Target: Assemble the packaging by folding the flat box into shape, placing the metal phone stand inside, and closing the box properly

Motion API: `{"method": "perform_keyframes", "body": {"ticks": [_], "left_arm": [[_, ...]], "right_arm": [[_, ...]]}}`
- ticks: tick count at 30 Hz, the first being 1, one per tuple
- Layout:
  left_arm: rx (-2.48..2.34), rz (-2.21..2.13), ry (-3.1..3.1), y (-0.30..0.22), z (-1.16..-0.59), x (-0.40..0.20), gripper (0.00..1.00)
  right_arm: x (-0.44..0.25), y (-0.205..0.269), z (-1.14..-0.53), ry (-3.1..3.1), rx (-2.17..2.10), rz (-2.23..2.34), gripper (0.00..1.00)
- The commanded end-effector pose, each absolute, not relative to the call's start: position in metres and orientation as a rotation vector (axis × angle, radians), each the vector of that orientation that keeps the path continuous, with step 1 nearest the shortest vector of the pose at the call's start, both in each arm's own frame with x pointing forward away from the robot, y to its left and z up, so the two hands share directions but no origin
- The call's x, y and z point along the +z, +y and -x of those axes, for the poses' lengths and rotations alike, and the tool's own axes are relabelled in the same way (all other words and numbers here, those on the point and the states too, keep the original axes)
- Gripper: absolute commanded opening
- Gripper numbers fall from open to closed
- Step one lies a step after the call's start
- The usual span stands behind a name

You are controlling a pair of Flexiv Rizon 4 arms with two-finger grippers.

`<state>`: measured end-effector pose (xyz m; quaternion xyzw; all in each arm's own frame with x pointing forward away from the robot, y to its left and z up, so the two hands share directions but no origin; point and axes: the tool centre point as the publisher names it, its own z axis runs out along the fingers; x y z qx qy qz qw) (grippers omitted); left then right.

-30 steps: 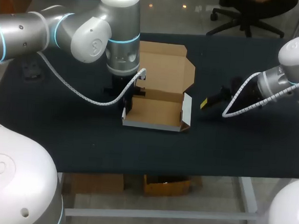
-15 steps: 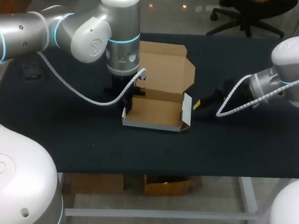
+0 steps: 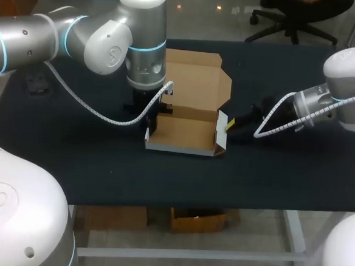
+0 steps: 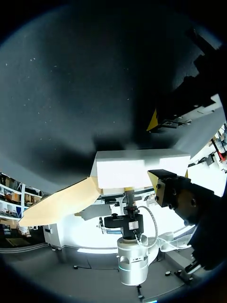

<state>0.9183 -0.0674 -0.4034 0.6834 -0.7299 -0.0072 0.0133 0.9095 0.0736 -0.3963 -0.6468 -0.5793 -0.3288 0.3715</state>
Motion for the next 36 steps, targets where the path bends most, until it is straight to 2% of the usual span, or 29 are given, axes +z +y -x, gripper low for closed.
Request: {"method": "perform_keyframes", "body": {"ticks": [1, 36], "left_arm": [[-0.027, -2.134, -2.276, -0.068, -0.918, -0.402, 0.0], [-0.027, -2.134, -2.276, -0.068, -0.918, -0.402, 0.0]], "right_arm": [[-0.394, 0.075, -0.902, -1.475, -0.865, 1.658, 0.46], [-0.377, 0.108, -0.878, -1.49, -0.918, 1.618, 0.41]]}}
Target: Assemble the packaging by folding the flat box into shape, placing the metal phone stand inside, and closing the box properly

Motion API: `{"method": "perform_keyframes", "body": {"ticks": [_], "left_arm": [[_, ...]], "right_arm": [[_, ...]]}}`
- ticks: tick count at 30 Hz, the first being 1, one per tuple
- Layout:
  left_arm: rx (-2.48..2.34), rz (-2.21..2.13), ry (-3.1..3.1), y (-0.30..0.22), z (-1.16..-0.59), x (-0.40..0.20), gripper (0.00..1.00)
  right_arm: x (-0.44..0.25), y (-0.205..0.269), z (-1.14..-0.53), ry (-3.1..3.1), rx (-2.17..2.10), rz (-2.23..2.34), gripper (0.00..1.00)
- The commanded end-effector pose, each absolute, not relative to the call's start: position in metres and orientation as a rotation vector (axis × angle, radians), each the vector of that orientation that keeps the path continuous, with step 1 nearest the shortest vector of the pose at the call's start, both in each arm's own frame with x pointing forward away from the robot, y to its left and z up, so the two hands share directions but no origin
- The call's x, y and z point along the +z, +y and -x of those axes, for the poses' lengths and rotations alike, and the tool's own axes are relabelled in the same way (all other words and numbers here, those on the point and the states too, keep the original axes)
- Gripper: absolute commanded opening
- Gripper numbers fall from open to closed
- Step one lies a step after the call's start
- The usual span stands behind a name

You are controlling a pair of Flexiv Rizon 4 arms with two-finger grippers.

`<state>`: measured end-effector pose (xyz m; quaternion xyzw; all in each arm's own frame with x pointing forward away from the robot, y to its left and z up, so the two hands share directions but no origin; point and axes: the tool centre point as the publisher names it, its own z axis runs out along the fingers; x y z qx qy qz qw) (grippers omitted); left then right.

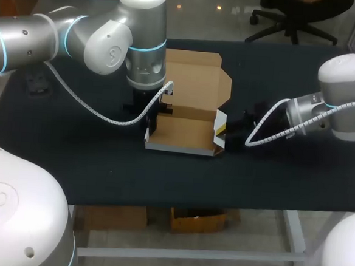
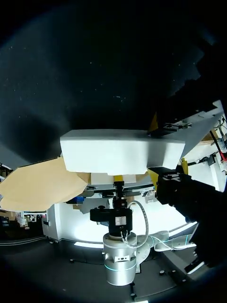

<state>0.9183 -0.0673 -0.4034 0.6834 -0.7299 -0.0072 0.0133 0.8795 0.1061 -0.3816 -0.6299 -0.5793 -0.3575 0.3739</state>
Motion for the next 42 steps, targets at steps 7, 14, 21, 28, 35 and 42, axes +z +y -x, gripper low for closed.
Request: {"method": "perform_keyframes", "body": {"ticks": [7, 14, 21, 28, 35, 42], "left_arm": [[-0.027, -2.134, -2.276, -0.068, -0.918, -0.402, 0.0], [-0.027, -2.134, -2.276, -0.068, -0.918, -0.402, 0.0], [-0.027, -2.134, -2.276, -0.068, -0.918, -0.402, 0.0], [-0.027, -2.134, -2.276, -0.068, -0.918, -0.402, 0.0], [-0.027, -2.134, -2.276, -0.068, -0.918, -0.402, 0.0], [-0.027, -2.134, -2.276, -0.068, -0.918, -0.402, 0.0]], "right_arm": [[-0.376, 0.113, -0.878, -1.501, -0.911, 1.617, 0.41], [-0.377, 0.116, -0.877, -1.492, -0.834, 1.721, 0.41], [-0.378, 0.115, -0.877, -1.475, -0.826, 1.77, 0.4], [-0.377, 0.117, -0.881, -1.481, -0.784, 1.838, 0.41], [-0.377, 0.114, -0.886, -1.476, -0.75, 1.915, 0.42], [-0.379, 0.116, -0.892, -1.467, -0.743, 1.932, 0.42]]}}
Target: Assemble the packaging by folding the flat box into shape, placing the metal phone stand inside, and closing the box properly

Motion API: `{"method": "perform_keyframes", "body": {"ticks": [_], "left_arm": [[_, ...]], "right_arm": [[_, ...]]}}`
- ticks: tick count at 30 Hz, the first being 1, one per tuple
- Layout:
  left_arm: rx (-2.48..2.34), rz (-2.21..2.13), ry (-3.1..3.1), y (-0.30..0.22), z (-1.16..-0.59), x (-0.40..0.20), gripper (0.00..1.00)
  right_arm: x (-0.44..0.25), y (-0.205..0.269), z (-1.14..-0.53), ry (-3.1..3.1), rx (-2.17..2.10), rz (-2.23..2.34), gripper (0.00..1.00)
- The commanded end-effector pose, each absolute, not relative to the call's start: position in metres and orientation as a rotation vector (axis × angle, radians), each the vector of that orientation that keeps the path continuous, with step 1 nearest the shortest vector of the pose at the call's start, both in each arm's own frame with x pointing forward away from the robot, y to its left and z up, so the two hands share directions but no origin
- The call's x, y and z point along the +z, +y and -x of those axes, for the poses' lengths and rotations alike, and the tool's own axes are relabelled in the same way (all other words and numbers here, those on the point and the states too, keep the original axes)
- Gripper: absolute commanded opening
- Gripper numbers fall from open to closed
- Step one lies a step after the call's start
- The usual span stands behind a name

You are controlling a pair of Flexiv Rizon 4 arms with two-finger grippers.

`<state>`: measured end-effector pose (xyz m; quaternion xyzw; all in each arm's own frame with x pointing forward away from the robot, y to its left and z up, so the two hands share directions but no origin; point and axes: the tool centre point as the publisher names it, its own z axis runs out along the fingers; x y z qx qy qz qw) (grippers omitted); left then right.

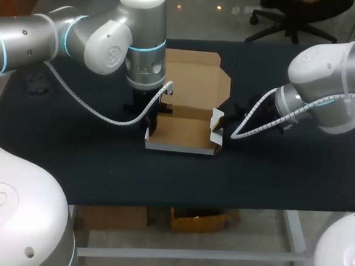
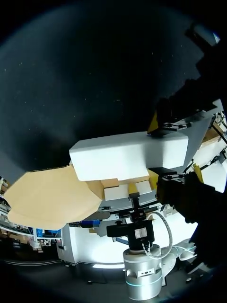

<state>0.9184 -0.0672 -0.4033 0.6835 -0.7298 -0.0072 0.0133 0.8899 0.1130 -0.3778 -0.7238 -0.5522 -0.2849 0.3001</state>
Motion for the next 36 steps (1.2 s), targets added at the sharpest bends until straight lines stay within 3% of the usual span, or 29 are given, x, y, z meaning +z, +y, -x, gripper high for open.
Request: {"method": "perform_keyframes", "body": {"ticks": [1, 36], "left_arm": [[-0.027, -2.134, -2.276, -0.068, -0.918, -0.402, 0.0], [-0.027, -2.134, -2.276, -0.068, -0.918, -0.402, 0.0]], "right_arm": [[-0.38, 0.117, -0.893, -1.464, -0.735, 1.942, 0.42], [-0.382, 0.129, -0.902, -1.475, -0.544, 2.196, 0.42]]}}
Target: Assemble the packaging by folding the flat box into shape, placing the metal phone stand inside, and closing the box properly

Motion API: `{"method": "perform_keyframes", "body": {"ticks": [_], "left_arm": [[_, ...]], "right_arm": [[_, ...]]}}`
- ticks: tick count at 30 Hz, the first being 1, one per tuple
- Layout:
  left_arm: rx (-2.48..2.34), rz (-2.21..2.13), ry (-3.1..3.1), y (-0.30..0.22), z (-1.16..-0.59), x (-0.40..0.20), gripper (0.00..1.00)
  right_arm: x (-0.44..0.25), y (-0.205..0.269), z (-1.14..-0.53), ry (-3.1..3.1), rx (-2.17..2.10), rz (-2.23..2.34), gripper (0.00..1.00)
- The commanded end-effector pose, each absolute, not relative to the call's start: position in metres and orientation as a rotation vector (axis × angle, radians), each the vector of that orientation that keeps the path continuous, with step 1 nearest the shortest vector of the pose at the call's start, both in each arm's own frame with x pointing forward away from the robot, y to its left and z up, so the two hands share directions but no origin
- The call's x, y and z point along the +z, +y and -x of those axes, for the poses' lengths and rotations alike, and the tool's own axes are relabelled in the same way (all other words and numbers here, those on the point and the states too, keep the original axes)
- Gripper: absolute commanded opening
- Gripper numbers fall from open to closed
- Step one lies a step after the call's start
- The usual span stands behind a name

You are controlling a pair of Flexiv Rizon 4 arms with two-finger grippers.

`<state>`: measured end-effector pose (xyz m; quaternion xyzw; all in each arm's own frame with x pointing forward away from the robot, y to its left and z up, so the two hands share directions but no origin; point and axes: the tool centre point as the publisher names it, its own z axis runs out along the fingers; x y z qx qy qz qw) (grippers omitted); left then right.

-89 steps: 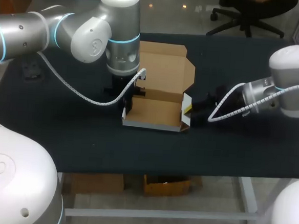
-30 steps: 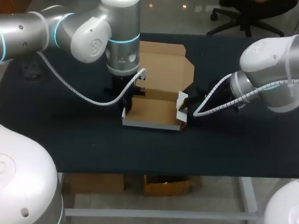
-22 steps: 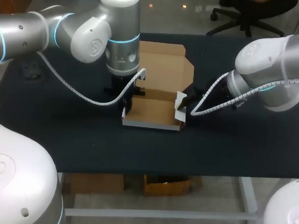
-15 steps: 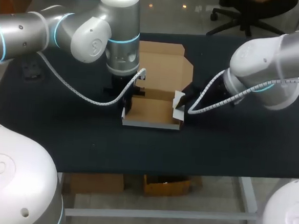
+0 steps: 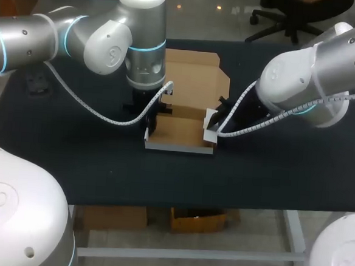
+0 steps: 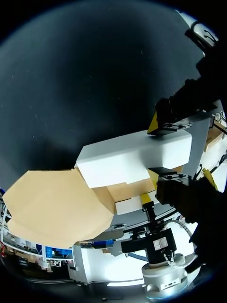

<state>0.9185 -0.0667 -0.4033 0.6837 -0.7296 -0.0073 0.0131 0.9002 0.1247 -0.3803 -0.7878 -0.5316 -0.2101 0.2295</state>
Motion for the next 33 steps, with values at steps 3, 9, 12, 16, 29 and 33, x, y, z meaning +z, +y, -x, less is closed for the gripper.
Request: {"method": "perform_keyframes", "body": {"ticks": [3, 9, 12, 16, 29, 33], "left_arm": [[-0.027, -2.134, -2.276, -0.068, -0.918, -0.402, 0.0], [-0.027, -2.134, -2.276, -0.068, -0.918, -0.402, 0.0], [-0.027, -2.134, -2.276, -0.068, -0.918, -0.402, 0.0], [-0.027, -2.134, -2.276, -0.068, -0.918, -0.402, 0.0], [-0.027, -2.134, -2.276, -0.068, -0.918, -0.402, 0.0], [-0.027, -2.134, -2.276, -0.068, -0.918, -0.402, 0.0]], "right_arm": [[-0.384, 0.128, -0.903, -1.472, -0.526, 2.21, 0.41], [-0.392, 0.127, -0.909, -1.482, -0.481, 2.228, 0.4], [-0.394, 0.128, -0.91, -1.489, -0.453, 2.25, 0.4], [-0.395, 0.128, -0.911, -1.492, -0.418, 2.287, 0.4], [-0.397, 0.129, -0.913, -1.507, -0.334, 2.384, 0.38], [-0.4, 0.126, -0.915, -1.53, -0.336, 2.399, 0.38]]}}
